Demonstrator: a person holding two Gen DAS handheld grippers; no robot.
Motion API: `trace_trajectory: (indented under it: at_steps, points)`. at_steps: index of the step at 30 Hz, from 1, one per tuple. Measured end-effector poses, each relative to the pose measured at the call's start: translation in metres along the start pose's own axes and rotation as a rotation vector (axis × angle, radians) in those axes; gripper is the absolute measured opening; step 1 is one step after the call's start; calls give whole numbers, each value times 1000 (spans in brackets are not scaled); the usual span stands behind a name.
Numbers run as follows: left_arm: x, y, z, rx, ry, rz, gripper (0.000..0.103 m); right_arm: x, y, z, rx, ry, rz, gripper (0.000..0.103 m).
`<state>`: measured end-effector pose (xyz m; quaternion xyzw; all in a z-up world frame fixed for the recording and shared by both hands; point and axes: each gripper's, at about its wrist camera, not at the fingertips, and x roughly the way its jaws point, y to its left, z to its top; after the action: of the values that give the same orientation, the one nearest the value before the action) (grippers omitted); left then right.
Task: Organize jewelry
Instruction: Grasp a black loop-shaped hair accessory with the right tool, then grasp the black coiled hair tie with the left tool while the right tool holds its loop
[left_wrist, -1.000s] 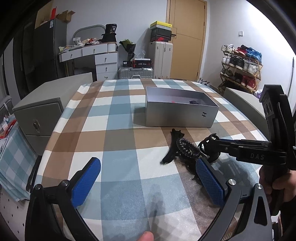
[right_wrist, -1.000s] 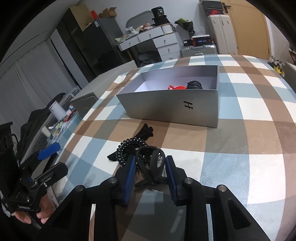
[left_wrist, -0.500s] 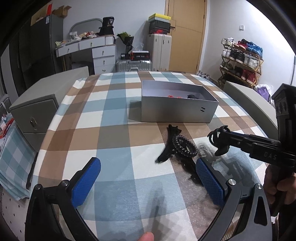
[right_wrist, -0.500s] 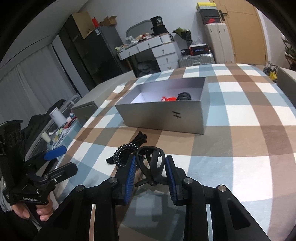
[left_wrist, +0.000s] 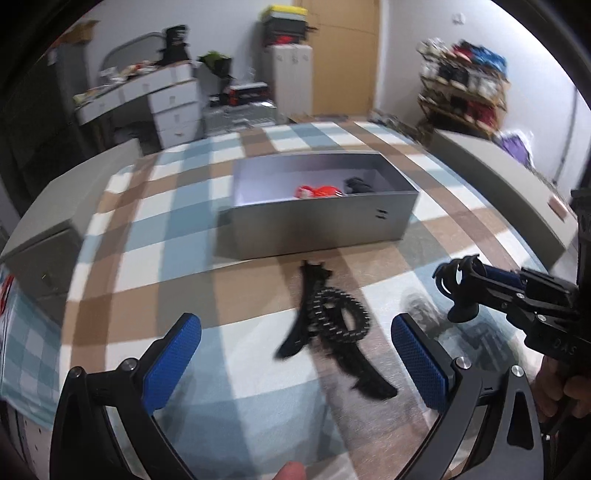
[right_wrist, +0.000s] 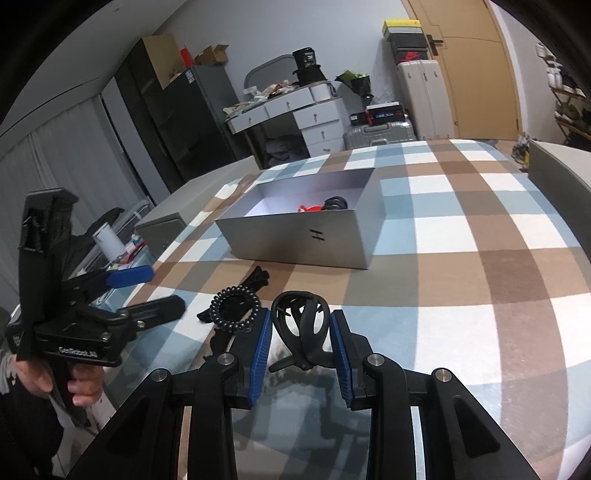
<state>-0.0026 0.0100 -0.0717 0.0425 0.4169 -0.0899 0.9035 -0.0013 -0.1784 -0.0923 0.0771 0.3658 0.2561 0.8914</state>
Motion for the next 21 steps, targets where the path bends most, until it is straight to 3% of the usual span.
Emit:
trace_trajectory:
  at_steps: [9,21]
  points:
    - [30,-24,7,108,118,1,100,-13,-2,-3,-10,-52,-1,31]
    - [38,-42,6,235,139,61,100,-20,-9,-5,20,-75,0,31]
